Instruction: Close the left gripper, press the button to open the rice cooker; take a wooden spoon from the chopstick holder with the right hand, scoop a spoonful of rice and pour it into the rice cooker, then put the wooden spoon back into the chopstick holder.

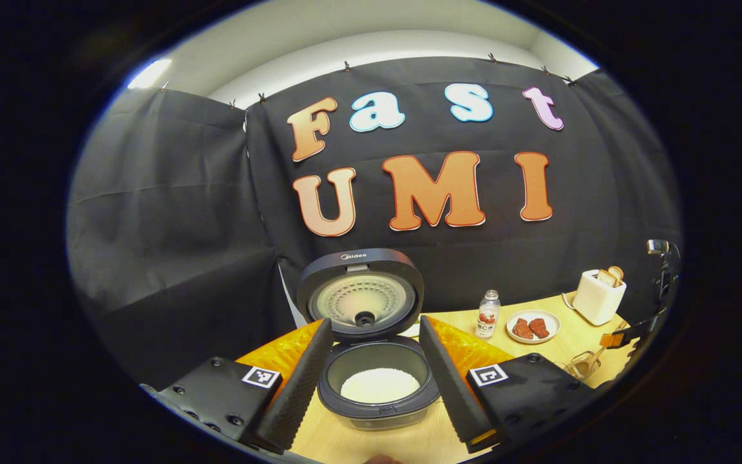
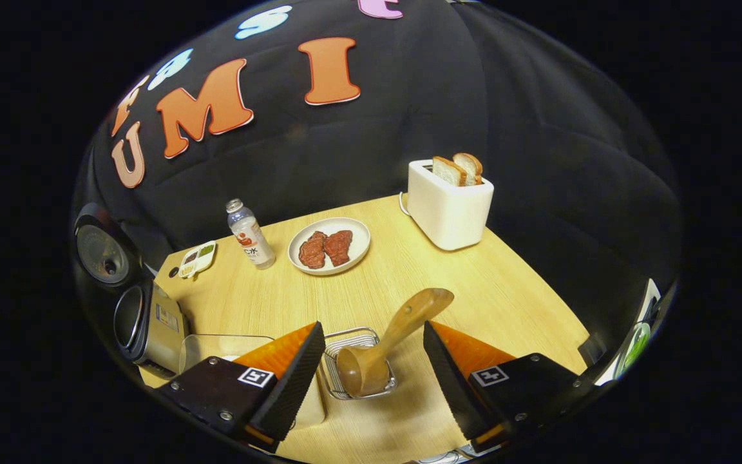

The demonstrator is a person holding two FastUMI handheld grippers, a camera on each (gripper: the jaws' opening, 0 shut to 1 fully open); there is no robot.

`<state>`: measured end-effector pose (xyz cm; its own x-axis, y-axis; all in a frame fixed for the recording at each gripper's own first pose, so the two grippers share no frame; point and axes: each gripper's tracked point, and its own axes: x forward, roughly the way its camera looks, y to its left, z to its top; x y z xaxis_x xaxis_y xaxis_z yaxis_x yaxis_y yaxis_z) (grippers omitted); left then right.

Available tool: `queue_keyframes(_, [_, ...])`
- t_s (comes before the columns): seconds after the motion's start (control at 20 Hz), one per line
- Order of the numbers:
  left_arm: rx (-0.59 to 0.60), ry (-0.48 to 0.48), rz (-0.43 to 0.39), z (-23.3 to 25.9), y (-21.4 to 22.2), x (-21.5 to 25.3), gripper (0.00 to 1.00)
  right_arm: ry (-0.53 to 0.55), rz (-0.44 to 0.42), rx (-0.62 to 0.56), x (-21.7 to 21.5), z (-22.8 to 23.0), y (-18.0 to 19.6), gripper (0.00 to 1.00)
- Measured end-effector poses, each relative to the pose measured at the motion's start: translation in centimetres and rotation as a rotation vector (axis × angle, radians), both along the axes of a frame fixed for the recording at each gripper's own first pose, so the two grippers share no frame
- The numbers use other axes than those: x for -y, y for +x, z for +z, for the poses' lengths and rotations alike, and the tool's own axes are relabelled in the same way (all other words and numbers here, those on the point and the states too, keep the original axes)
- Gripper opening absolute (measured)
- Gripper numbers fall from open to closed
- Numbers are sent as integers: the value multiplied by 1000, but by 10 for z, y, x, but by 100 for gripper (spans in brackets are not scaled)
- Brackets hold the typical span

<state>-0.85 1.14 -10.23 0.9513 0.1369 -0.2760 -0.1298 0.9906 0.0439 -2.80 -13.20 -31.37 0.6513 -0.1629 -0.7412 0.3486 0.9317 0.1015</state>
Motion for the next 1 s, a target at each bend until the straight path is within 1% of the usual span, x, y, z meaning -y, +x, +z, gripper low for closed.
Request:
queue_keyframes(0.05, [-1,-1,5,0,-2,0,88,4,-16,5,2,-1,-4,95])
queue_keyframes(0.15, [-2,-4,22,1,-3,-3,96,19,-32,-3,7,-10,-2,95])
queue_keyframes(0.2, [-5,-4,27,1,-4,-3,100,46,-37,-12,7,-16,-2,95])
queue_keyframes(0.3, [-2,1,28,4,-7,-2,100,105,-62,20,12,-19,13,95])
queue_keyframes(0.35, [-1,6,28,6,-8,-1,100,133,-72,34,12,-20,23,92])
queue_keyframes(0.4, [-5,7,24,6,-9,1,100,161,-77,39,9,-27,28,87])
queue_keyframes(0.45, [-6,6,23,6,-11,2,100,189,-81,37,7,-32,30,76])
queue_keyframes(0.5, [-7,7,21,6,-12,2,100,211,-90,31,8,-36,30,72])
queue_keyframes(0.55, [-8,12,21,6,-13,1,100,222,-109,30,10,-40,31,61])
queue_keyframes(0.6, [-8,16,21,5,-15,-2,100,232,-122,29,10,-42,32,54])
queue_keyframes(0.65, [-10,17,23,5,-16,-4,100,241,-135,26,11,-42,30,35])
queue_keyframes(0.75, [-15,13,26,3,-16,-8,92,255,-148,25,10,-41,27,21])
queue_keyframes(0.8, [-18,11,28,3,-17,-10,87,260,-149,28,8,-39,25,21])
queue_keyframes(0.85, [-18,7,25,2,-17,-11,100,259,-154,32,7,-37,22,21])
queue_keyframes(0.9, [-17,4,23,1,-17,-12,95,253,-160,32,6,-36,18,20])
queue_keyframes(1.0, [-17,-4,12,1,-17,-12,95,247,-158,42,0,-33,13,17])
